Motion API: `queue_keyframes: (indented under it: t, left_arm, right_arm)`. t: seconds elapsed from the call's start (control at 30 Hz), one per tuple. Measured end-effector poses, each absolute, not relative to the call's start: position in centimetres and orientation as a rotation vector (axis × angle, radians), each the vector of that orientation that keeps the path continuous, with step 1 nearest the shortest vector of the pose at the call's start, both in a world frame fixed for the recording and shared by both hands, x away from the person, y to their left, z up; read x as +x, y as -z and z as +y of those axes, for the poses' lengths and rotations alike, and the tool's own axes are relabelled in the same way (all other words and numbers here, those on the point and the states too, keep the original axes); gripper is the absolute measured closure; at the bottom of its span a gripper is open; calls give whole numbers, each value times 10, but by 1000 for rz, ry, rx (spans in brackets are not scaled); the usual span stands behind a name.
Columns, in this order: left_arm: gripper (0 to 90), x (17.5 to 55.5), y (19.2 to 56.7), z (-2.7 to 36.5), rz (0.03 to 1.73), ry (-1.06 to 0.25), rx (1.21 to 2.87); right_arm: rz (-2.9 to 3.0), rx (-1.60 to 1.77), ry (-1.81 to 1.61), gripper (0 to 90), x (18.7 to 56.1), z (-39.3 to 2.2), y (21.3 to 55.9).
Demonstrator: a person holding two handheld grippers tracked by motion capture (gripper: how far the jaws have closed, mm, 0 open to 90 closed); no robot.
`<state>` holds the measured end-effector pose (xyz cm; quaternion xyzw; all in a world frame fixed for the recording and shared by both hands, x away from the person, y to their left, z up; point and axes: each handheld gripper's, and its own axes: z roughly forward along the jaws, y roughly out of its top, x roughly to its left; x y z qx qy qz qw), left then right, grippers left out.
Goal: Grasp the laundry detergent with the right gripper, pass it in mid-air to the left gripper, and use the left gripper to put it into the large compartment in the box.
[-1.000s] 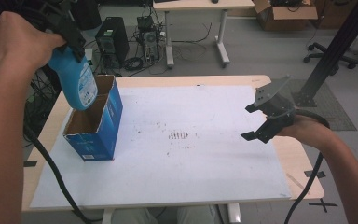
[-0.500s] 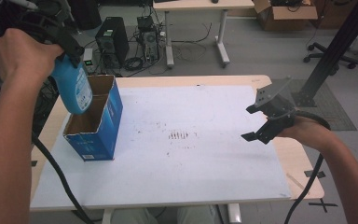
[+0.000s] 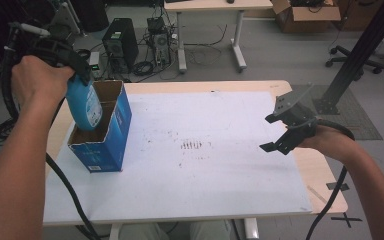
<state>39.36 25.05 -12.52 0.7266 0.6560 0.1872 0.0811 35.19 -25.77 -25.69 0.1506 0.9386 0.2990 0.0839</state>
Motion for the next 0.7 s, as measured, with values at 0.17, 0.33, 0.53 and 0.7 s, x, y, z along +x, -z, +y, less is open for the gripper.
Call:
queue_keyframes:
  t: [0.17,0.33,0.53,0.7]
  left_arm:
    - [382,396,143,254,1953,-563,2176]
    - [382,399,157,254,1946,-561,2184]
    - [382,401,176,254,1938,-562,2186]
    - [382,402,195,256,1933,-561,2185]
  right_arm:
    - [2803,449,-893,57,353,-256,257]
    - [2808,454,-887,57,353,-253,258]
    - [2819,458,-876,59,353,-252,261]
    - [2820,473,-881,59,353,-255,263]
